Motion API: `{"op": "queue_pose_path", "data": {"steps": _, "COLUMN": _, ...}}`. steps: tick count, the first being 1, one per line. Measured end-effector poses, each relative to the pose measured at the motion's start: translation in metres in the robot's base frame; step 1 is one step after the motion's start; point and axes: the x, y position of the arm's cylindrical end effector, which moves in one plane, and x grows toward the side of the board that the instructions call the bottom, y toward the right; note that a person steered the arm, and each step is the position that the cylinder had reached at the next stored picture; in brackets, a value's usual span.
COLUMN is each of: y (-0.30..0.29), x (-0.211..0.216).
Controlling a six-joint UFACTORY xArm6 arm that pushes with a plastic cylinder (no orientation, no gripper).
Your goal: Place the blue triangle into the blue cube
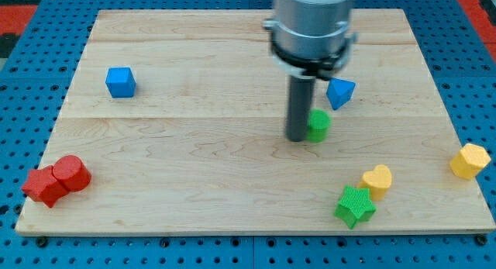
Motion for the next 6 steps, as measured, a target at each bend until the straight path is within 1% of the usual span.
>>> {"op": "queue_pose_path", "data": {"steps": 1, "y": 0.069, "x": -0.003}}
{"op": "queue_pose_path", "data": {"steps": 2, "y": 0.105, "x": -0.014}}
{"op": "queue_pose_path", "data": {"steps": 3, "y": 0.105, "x": -0.051}}
{"op": "queue_pose_path", "data": {"steps": 4, "y": 0.093, "x": -0.056}}
{"op": "queue_pose_path", "data": {"steps": 5, "y": 0.032, "x": -0.089}}
{"op": "queue_pose_path", "data": {"steps": 6, "y": -0.032, "x": -0.134}}
